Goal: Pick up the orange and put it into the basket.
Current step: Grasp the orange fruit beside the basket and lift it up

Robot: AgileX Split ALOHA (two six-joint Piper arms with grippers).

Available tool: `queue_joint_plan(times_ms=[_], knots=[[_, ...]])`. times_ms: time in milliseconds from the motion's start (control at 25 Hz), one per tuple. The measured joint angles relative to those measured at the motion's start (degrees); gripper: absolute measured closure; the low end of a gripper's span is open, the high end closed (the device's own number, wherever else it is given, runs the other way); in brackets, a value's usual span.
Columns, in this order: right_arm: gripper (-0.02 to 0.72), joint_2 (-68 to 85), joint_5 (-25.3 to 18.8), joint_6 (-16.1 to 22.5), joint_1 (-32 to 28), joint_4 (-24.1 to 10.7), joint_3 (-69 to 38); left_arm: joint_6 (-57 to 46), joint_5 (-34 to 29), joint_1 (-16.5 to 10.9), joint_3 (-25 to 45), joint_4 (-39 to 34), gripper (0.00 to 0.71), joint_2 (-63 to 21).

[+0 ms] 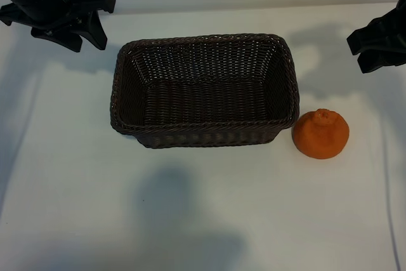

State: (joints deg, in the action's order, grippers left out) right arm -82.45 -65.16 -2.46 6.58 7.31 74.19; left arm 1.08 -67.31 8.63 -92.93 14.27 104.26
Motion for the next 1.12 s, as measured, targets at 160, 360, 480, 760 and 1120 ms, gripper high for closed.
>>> queue_joint_plan(times_ms=[160,360,480,760,1120], knots=[[0.247,0.0,0.0,0.0,0.0,0.0,0.0,0.1,0.0,0.0,0.0,-0.2,0.254,-0.1],[0.247,0.0,0.0,0.0,0.0,0.0,0.0,-0.4,0.0,0.0,0.0,-0.3,0.254,-0.5],[0.247,0.0,0.0,0.0,0.0,0.0,0.0,-1.1,0.0,0.0,0.0,-0.4,0.254,-1.8],[0.247,0.0,0.0,0.0,0.0,0.0,0.0,-1.1,0.0,-1.2,3.2,-0.3,0.254,-6.4],[0.247,0.0,0.0,0.0,0.0,0.0,0.0,1.3,0.0,-1.8,15.1,2.9,0.254,-11.4]])
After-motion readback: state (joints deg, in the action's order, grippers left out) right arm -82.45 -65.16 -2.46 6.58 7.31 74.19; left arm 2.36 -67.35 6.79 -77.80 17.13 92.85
